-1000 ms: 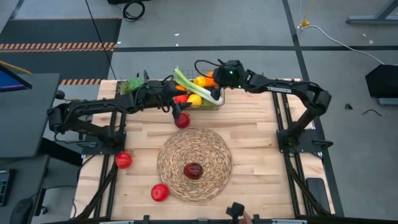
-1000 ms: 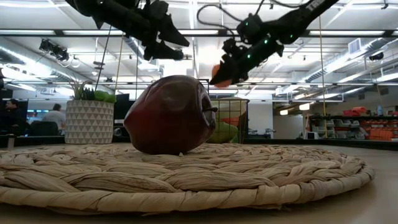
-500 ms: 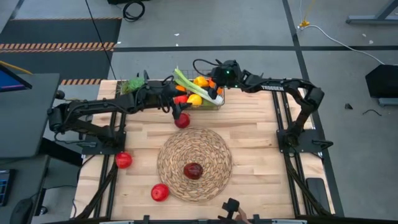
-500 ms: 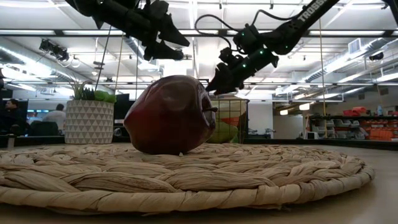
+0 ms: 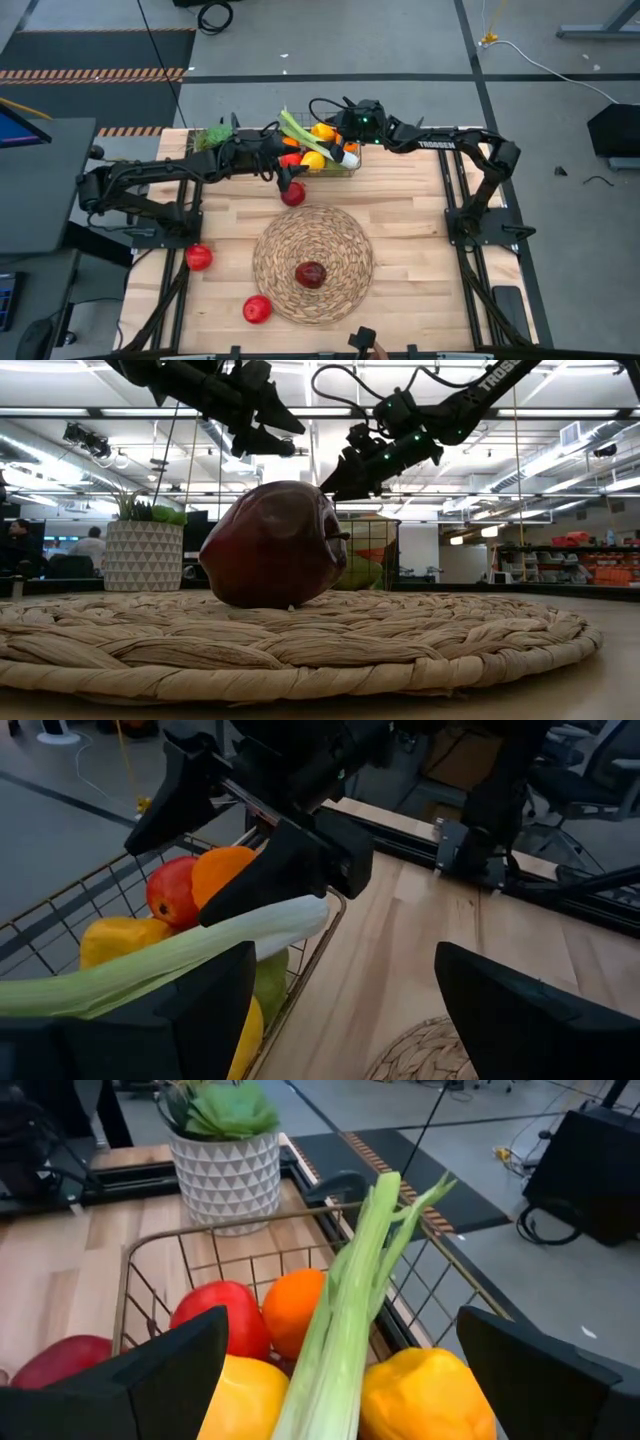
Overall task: Build produce basket
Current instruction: Put the apple into the wire basket
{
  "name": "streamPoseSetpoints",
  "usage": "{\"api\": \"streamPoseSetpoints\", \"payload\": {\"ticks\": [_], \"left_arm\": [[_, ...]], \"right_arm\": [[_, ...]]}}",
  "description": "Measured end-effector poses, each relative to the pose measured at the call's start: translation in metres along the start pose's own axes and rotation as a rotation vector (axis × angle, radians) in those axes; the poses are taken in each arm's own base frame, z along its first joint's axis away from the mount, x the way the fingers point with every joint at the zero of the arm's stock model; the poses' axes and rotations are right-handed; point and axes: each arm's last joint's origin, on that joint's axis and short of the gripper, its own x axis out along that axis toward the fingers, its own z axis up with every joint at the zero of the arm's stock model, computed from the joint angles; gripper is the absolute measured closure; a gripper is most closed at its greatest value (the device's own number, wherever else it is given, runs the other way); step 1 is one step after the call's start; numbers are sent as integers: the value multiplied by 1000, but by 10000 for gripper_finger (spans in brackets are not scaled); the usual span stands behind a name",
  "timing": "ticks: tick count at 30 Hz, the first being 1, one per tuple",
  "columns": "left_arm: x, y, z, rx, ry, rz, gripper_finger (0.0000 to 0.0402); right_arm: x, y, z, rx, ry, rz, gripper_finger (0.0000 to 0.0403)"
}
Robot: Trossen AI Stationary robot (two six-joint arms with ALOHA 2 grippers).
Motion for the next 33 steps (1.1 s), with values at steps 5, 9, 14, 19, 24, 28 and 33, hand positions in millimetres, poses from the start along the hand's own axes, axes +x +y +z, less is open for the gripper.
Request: {"api": "streamPoseSetpoints", "payload": {"ticks": [5, 9, 14, 19, 24, 28, 33], "left_arm": [[0, 0, 0, 0, 0, 0, 88], [0, 0, 0, 0, 0, 0, 88], [0, 0, 0, 0, 0, 0, 88], [0, 0, 0, 0, 0, 0, 88], [0, 0, 0, 0, 0, 0, 88], [0, 0, 0, 0, 0, 0, 88], [0, 0, 0, 0, 0, 0, 88]], "right_arm": [[1, 5, 2, -3, -15, 10, 6], [1, 5, 3, 6, -25, 10, 6], [1, 5, 2, 27, -19, 11, 6], [1, 5, 2, 34, -13, 11, 6], [0, 3, 2, 36, -11, 6, 6], [0, 0, 0, 40, -2, 0, 6], [0, 0, -2, 44, 19, 1, 6]]}}
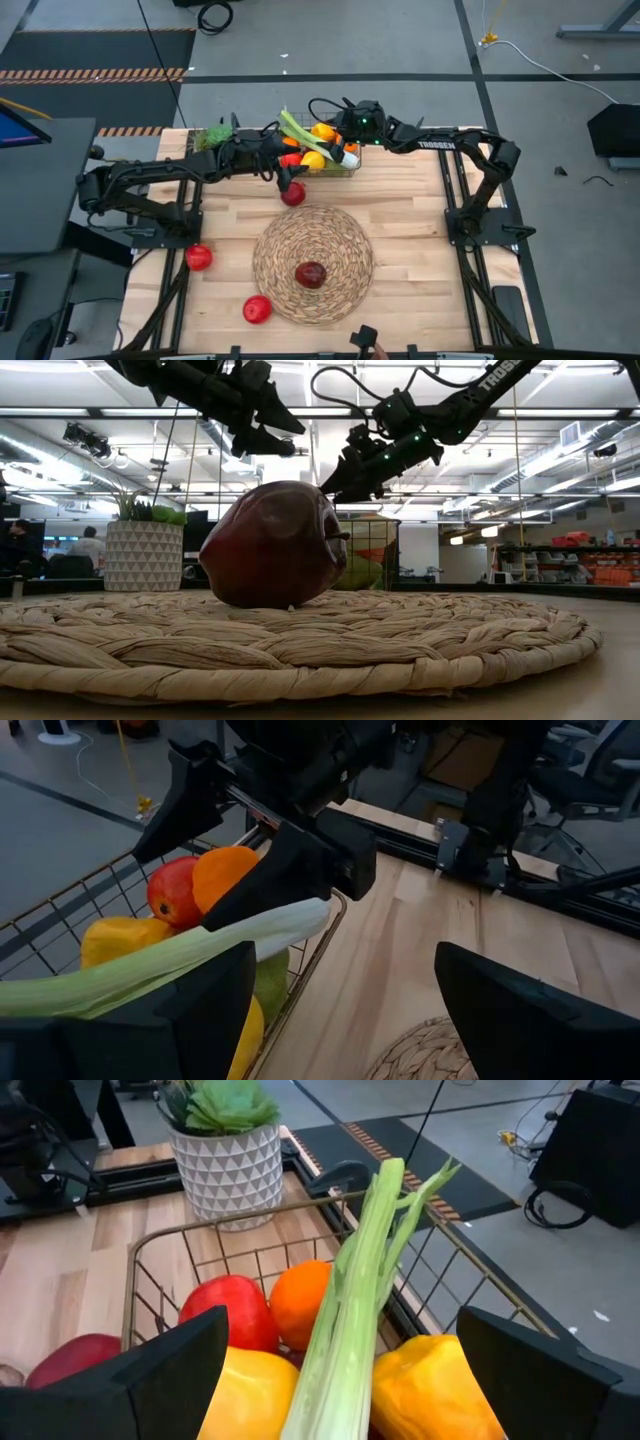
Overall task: Build produce basket
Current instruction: Put the apple into the wire basket
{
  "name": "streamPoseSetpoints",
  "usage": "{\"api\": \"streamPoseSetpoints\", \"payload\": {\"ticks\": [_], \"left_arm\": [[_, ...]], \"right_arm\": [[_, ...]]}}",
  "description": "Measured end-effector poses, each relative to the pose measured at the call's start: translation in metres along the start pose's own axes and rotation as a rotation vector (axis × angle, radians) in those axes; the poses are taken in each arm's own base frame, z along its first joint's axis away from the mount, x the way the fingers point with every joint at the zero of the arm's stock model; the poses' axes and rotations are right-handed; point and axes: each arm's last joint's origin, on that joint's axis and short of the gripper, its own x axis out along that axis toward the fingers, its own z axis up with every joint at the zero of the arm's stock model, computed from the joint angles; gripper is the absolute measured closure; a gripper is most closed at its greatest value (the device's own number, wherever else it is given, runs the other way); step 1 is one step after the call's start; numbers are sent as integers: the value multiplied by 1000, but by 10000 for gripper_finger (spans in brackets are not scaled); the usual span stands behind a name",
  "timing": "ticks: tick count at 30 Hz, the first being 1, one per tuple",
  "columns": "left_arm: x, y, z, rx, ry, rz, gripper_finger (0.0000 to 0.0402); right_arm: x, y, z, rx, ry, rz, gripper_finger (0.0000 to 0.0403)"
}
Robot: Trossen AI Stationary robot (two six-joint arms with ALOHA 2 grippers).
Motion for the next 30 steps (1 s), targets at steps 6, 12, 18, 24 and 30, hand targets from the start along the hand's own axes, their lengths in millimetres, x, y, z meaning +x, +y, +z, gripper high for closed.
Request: {"api": "streamPoseSetpoints", "payload": {"ticks": [6, 12, 18, 24, 30], "left_arm": [[0, 0, 0, 0, 0, 0, 88], [0, 0, 0, 0, 0, 0, 88], [0, 0, 0, 0, 0, 0, 88], [0, 0, 2, -5, -25, -1, 88], [0, -2, 10, -113, -105, -15, 88]], "right_arm": [[0, 0, 0, -1, 0, -10, 6], [-3, 9, 5, -16, -31, 108, 6], [-11, 46, 17, -49, -74, 381, 4], [-17, 97, 15, -165, -24, 467, 6], [-20, 123, 4, -234, 98, 389, 6]]}}
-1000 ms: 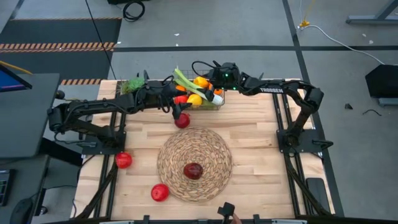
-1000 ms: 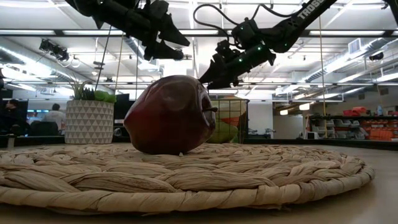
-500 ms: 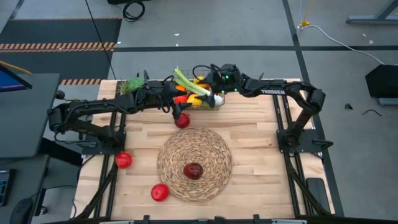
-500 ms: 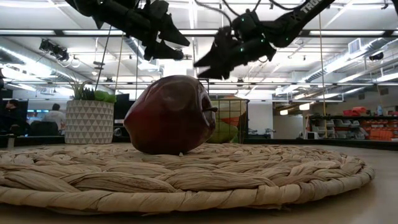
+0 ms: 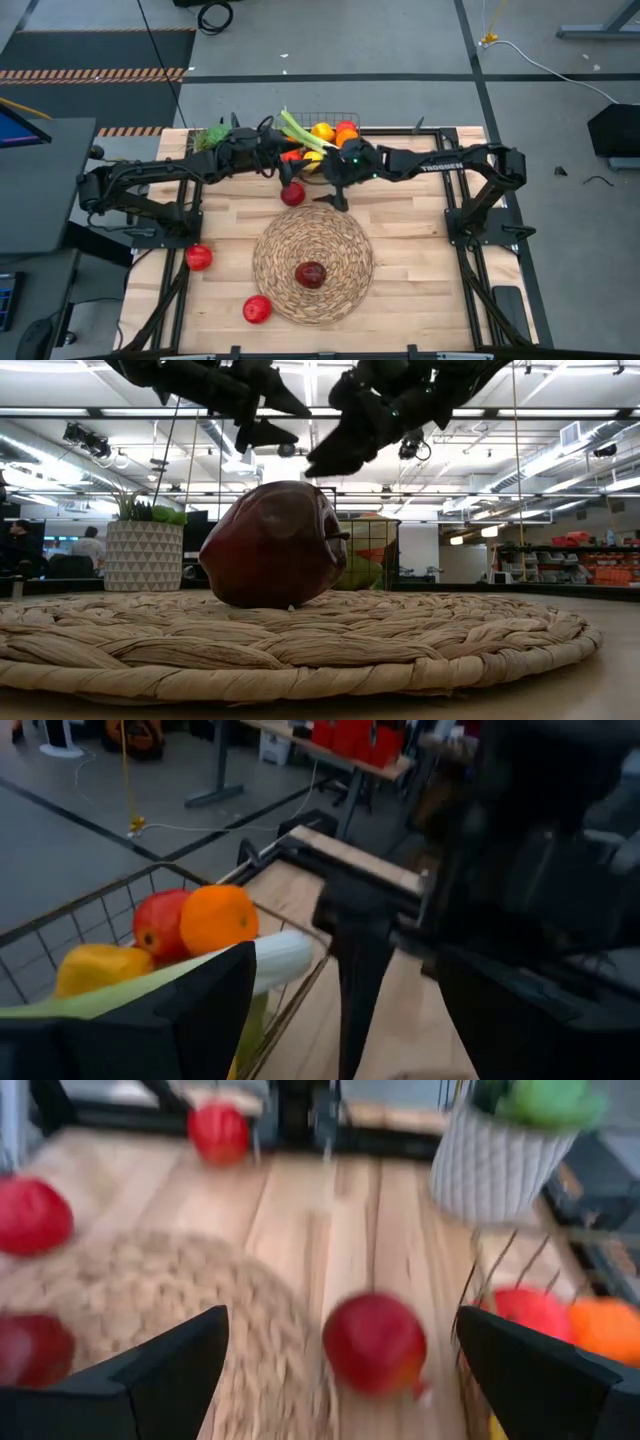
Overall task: Build produce basket
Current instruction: Put the apple into the wire basket
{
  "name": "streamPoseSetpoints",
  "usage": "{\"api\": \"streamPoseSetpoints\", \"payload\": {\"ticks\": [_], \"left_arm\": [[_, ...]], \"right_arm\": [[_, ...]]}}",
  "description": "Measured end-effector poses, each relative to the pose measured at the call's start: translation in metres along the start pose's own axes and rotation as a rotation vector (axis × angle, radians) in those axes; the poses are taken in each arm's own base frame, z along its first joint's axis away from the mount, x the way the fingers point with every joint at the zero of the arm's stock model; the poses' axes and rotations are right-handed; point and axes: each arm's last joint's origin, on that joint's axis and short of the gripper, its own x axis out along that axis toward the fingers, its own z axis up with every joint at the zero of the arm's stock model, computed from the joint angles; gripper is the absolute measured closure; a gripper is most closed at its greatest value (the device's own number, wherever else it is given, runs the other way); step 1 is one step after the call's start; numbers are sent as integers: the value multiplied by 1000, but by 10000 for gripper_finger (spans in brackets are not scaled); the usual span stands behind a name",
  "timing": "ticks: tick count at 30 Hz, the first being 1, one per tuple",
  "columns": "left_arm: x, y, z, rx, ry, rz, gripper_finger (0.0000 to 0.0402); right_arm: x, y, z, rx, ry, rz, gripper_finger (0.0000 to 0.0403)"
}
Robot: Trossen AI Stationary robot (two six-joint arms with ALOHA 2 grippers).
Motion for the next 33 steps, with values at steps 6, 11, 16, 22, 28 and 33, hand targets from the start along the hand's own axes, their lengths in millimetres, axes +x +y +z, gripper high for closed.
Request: {"api": "streamPoseSetpoints", "payload": {"ticks": [6, 11, 16, 22, 28, 33], "left_arm": [[-1, 2, 12, -22, -113, 15, 88], [-3, 13, -9, -26, 132, 45, 88], [-13, 17, -41, -176, 486, 70, 88], [-39, -7, -61, -275, 839, 93, 88], [-77, -42, -69, -287, 1170, 286, 88], [-105, -71, -77, -260, 1322, 378, 88]], "right_arm": [[-10, 5, -12, 82, 170, 15, 6], [-18, 10, -27, 156, 295, 29, 6], [-22, 16, -44, 173, 350, 37, 6], [-23, 19, -61, 199, 383, 31, 6], [-23, 21, -73, 220, 411, 33, 6], [-21, 22, -78, 216, 395, 30, 6]]}}
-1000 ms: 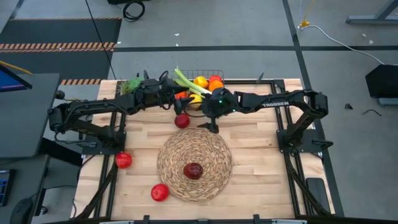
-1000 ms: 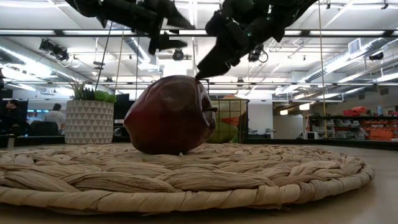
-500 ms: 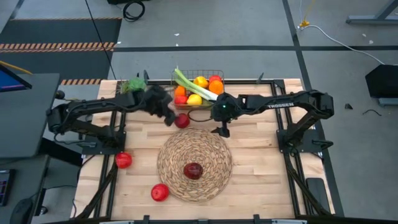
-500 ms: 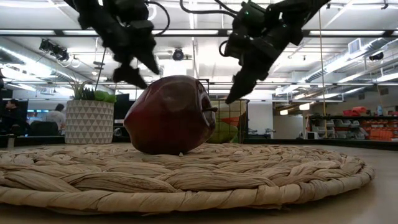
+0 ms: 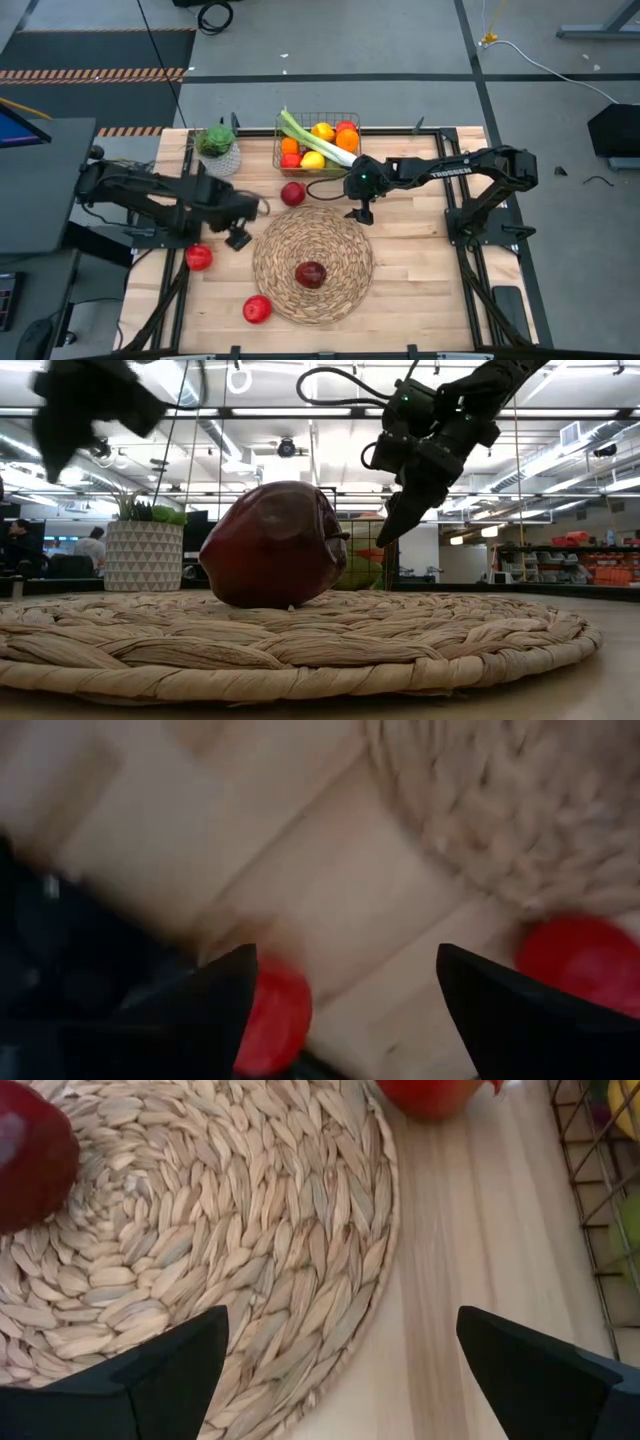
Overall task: Build produce basket
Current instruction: Put the apple into the wire basket
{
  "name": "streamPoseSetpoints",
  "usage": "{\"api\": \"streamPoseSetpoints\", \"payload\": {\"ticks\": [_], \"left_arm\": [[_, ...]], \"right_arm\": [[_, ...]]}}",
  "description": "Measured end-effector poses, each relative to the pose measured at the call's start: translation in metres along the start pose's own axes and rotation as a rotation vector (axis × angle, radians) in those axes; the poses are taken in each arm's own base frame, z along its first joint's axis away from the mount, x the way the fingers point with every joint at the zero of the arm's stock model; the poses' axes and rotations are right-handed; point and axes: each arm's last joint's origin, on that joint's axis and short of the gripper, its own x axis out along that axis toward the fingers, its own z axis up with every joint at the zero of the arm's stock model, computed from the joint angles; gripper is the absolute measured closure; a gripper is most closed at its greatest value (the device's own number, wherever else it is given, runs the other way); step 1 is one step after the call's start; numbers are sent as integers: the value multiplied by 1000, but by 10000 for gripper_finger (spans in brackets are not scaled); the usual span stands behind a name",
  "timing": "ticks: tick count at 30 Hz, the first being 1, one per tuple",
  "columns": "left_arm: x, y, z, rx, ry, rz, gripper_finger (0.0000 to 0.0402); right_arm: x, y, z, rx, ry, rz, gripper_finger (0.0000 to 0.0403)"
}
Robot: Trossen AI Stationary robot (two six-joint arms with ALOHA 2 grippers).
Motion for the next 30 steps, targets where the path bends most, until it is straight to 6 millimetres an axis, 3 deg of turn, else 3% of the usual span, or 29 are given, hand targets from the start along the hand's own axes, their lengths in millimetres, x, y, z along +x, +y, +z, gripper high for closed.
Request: {"api": "streamPoseSetpoints", "payload": {"ticks": [3, 13, 30], "left_arm": [[2, -7, -17, -62, 33, 44, 88], [6, -14, -62, -552, -10, 204, 88], [19, -29, -105, -718, -108, 246, 88]], "right_arm": [[1, 0, -3, 1, 4, 0, 6], [3, 0, -6, -14, 14, 1, 6], [3, 0, -2, -47, -24, -3, 6]]}}
